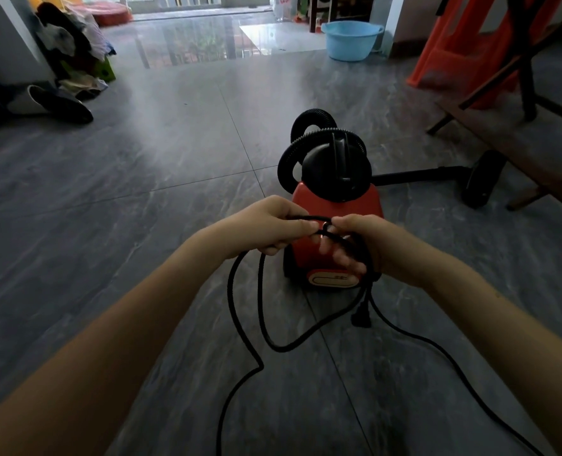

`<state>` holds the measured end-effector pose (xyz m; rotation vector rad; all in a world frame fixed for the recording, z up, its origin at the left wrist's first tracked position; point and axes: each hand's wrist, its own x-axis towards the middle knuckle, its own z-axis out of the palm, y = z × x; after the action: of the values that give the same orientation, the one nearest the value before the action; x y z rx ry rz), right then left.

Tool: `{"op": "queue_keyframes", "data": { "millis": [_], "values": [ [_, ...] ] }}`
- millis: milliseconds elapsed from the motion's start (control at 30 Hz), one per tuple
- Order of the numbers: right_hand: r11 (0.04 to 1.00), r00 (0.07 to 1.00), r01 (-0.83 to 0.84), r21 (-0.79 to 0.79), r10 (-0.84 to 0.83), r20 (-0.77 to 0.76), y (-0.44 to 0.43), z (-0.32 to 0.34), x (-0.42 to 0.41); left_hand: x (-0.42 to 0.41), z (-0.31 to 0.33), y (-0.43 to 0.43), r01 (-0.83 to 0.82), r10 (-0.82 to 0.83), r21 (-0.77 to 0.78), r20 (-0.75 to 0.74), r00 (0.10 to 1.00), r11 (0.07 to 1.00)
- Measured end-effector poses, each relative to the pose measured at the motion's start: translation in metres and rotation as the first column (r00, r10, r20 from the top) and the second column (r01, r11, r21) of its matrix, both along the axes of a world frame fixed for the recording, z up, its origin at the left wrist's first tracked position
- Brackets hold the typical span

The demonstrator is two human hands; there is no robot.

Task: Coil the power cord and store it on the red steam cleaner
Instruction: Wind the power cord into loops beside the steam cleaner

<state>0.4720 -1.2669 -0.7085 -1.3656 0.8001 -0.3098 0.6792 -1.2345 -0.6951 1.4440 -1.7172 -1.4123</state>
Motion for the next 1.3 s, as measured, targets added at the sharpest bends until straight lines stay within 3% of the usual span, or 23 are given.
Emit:
{"op": "queue_keyframes", "data": {
  "millis": [133,200,300,400,533,667,800,933,1100,1200,1300],
  "values": [
    [0.993,0.991,0.047,0.105,-0.059,0.116,0.001,-0.008,0.0,0.009,0.0,-0.001,-0.066,0.068,0.016,-0.136,0.988,0.998],
    [0.972,0.96,0.186,0.142,-0.211,0.186,-0.003,-0.009,-0.002,0.017,-0.002,-0.001,-0.022,0.048,0.115,-0.226,0.973,0.993],
    [0.884,0.835,0.345,0.315,-0.443,0.326,-0.005,-0.013,-0.003,0.021,-0.016,0.002,-0.033,0.088,0.168,-0.334,0.939,0.985],
    [0.793,0.707,0.416,0.445,-0.589,0.391,-0.005,-0.019,-0.005,0.017,-0.033,0.005,-0.13,0.261,0.292,-0.469,0.844,0.948],
    [0.756,0.636,0.462,0.464,-0.647,0.421,0.002,-0.025,0.0,0.009,-0.029,0.001,-0.198,0.401,0.379,-0.588,0.703,0.904],
    [0.806,0.678,0.407,0.43,-0.582,0.449,0.007,-0.034,0.002,0.009,-0.023,-0.008,-0.373,0.464,0.279,-0.472,0.749,0.885],
    [0.892,0.831,0.37,0.262,-0.443,0.336,0.004,-0.038,-0.004,0.018,-0.023,-0.007,-0.407,0.488,0.273,-0.405,0.773,0.871],
    [0.969,0.953,0.242,-0.04,-0.229,0.198,-0.004,-0.028,-0.01,0.021,-0.019,-0.007,-0.376,0.423,0.206,-0.29,0.858,0.904],
    [0.991,0.993,-0.072,-0.112,0.061,-0.102,-0.008,-0.008,-0.003,0.008,-0.008,-0.004,-0.206,0.222,0.159,-0.094,0.97,0.966],
    [0.995,0.996,-0.092,-0.041,0.091,-0.002,-0.003,-0.006,0.01,-0.009,-0.004,-0.003,-0.146,0.147,0.116,0.001,0.989,0.983],
    [1.0,0.995,-0.02,-0.015,0.021,0.1,0.001,-0.012,0.012,-0.014,-0.004,-0.003,-0.167,0.17,0.072,-0.026,0.985,0.983]
  ]
}}
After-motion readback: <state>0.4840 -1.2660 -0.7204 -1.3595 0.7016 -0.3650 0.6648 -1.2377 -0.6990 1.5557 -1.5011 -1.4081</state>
